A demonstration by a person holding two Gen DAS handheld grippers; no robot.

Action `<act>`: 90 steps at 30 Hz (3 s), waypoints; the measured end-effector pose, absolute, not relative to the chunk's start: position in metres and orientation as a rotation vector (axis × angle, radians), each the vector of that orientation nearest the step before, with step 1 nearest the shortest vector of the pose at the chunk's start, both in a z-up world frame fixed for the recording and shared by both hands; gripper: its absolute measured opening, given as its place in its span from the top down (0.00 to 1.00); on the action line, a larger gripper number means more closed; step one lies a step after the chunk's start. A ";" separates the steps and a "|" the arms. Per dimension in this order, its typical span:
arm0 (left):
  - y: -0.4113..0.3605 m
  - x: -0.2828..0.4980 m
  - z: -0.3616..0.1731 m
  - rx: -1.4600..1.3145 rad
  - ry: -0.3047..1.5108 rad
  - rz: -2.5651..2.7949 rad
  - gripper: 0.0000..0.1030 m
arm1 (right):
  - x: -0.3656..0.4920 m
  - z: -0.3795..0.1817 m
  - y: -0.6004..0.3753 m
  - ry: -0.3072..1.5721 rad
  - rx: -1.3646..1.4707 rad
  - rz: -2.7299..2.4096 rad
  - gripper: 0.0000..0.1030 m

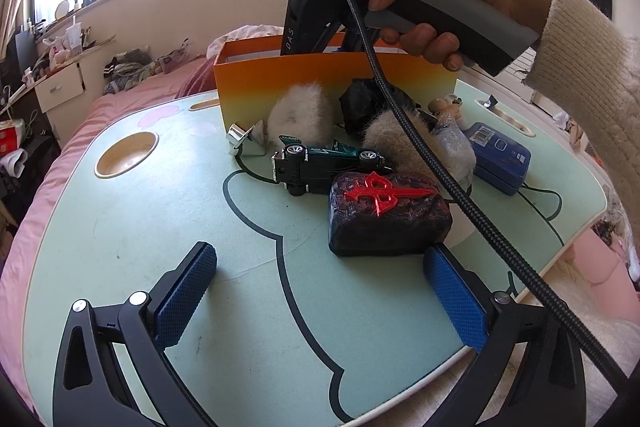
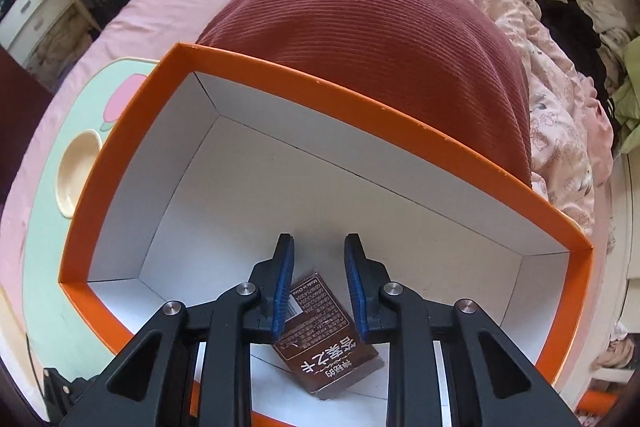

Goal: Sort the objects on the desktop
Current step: 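Lift brown carton out with right tool, set it on table, then move left tool to dark red case on table and grasp it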

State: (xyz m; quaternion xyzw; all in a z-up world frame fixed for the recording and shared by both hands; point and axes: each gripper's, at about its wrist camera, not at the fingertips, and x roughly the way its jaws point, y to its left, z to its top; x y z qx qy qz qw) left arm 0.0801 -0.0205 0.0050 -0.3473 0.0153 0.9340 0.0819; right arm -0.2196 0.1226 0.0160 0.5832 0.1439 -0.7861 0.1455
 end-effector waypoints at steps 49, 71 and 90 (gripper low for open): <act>-0.014 0.079 0.005 -1.046 0.047 2.787 0.00 | 0.004 0.073 0.223 -0.024 1.153 -2.366 0.36; -0.010 0.079 0.004 -1.056 0.036 2.790 0.00 | 0.079 0.022 0.235 0.160 0.659 -2.685 0.02; -0.006 0.078 0.002 -1.048 0.044 2.793 0.00 | 0.071 -0.023 0.267 0.130 0.762 -2.770 0.00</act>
